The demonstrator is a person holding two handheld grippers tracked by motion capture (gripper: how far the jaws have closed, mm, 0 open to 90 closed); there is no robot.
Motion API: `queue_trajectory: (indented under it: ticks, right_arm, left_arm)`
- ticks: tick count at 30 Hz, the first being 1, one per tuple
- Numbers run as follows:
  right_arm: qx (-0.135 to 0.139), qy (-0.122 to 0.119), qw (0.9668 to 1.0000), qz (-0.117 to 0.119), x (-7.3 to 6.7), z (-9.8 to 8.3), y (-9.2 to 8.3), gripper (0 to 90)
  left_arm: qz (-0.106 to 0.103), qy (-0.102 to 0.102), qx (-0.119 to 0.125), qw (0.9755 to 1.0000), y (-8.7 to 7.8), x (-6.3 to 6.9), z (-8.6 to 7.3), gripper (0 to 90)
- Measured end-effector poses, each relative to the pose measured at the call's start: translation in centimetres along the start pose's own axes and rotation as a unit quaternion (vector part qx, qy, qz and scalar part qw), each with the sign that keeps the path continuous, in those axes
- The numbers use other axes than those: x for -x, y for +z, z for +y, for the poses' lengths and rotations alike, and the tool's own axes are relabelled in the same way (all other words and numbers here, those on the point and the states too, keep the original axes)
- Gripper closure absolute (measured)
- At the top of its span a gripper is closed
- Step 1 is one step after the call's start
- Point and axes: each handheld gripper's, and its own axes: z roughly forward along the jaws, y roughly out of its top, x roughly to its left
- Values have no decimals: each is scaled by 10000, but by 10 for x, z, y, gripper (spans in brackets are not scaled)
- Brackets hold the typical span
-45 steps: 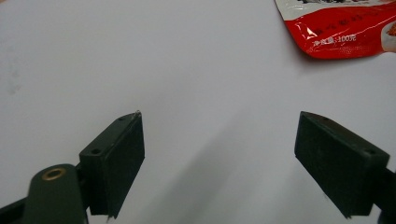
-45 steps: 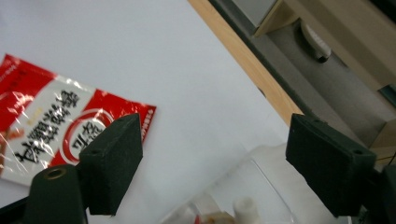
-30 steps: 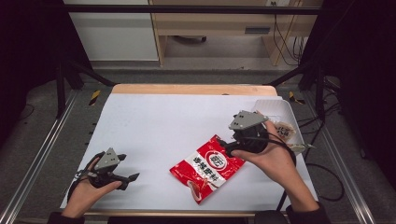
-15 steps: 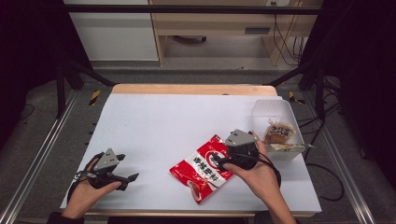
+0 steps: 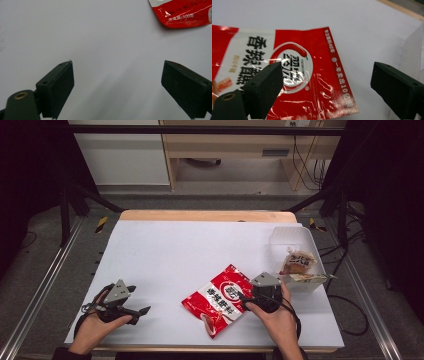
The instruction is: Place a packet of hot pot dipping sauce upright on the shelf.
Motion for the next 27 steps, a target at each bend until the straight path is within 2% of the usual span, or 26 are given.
queue_trajectory:
  ticks: [5,14,17,27]
  right_arm:
    - [-134,233,9996,22,7,-8,10,115]
    - [-351,329,9988,91,13,-17,17,106]
    - [-416,385,9982,179,15,-18,19,105]
    - [-447,483,9970,410,14,-19,22,113]
  left_arm:
    - [-12,-8,11,10000,0,0,1,109]
    - [-41,7,0,10000,2,1,1,109]
    - [-46,-1,-1,10000,2,0,1,110]
    - [-63,0,-13,10000,2,0,1,110]
